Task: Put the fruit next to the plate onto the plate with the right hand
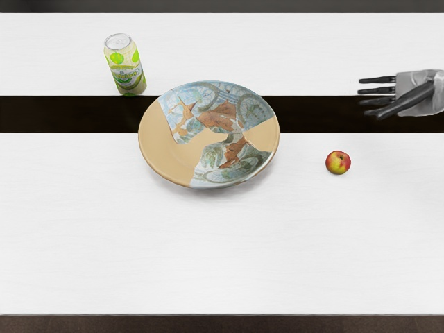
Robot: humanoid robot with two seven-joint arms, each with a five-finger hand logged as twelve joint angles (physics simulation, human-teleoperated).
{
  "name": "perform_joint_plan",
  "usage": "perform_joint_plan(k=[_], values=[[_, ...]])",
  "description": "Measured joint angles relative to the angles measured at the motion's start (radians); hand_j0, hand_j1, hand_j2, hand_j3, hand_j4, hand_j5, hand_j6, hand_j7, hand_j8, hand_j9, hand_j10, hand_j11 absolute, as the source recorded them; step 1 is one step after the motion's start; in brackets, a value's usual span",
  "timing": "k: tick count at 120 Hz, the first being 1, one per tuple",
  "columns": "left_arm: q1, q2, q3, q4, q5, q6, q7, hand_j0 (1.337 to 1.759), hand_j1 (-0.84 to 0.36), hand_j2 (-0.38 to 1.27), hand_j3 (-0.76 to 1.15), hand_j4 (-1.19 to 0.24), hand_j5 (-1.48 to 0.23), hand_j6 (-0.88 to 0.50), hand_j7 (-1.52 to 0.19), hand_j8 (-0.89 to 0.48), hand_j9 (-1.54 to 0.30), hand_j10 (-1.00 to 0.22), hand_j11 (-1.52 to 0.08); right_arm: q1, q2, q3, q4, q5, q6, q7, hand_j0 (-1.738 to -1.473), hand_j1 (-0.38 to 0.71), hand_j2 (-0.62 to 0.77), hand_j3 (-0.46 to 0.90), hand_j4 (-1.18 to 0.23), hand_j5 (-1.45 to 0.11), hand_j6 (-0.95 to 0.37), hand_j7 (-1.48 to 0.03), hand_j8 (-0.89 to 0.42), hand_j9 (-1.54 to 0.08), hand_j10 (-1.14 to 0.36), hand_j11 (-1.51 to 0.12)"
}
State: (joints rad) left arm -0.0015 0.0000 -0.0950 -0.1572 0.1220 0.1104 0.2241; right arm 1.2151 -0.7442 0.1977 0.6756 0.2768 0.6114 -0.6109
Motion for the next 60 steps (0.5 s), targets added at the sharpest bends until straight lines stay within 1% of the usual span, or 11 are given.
perform_joint_plan(k=[14,21,51,60], values=[[0.0,0.0,0.0,-0.001,0.0,0.0,0.0,1.658,0.33,0.0,0.0,-0.01,-0.02,-0.01,-0.02,-0.01,-0.02,-0.01,-0.02,0.001,-0.01,-0.002,0.0,-0.003,0.0,0.0,-1.658,-0.35,0.0,0.0,0.0,0.0,0.0,0.0,0.0,0.0,0.0,0.0],[0.0,0.0,0.0,-0.001,0.0,0.0,0.0,1.658,0.33,0.0,0.0,-0.01,-0.02,-0.01,-0.02,-0.01,-0.02,-0.01,-0.02,0.008,-0.011,-0.002,0.0,-0.047,0.0,0.0,-1.658,-0.35,0.0,0.0,0.0,0.0,0.0,0.0,0.0,0.0,0.0,0.0],[0.003,0.0,0.0,0.0,0.001,0.0,0.0,1.658,0.33,0.0,0.0,-0.01,-0.02,-0.01,-0.02,-0.01,-0.02,-0.01,-0.02,0.038,-0.022,-0.009,0.003,-0.372,0.0,0.0,-1.658,-0.35,0.0,0.0,0.0,0.0,0.0,0.0,0.0,0.0,0.0,0.0],[0.001,0.0,0.0,0.0,0.001,0.0,0.0,1.658,0.33,0.0,0.0,-0.01,-0.02,-0.01,-0.02,-0.01,-0.02,-0.01,-0.02,0.046,-0.016,-0.042,0.013,-0.471,0.0,0.0,-1.658,-0.35,0.0,0.0,0.0,0.0,0.0,0.0,0.0,0.0,0.0,0.0]])
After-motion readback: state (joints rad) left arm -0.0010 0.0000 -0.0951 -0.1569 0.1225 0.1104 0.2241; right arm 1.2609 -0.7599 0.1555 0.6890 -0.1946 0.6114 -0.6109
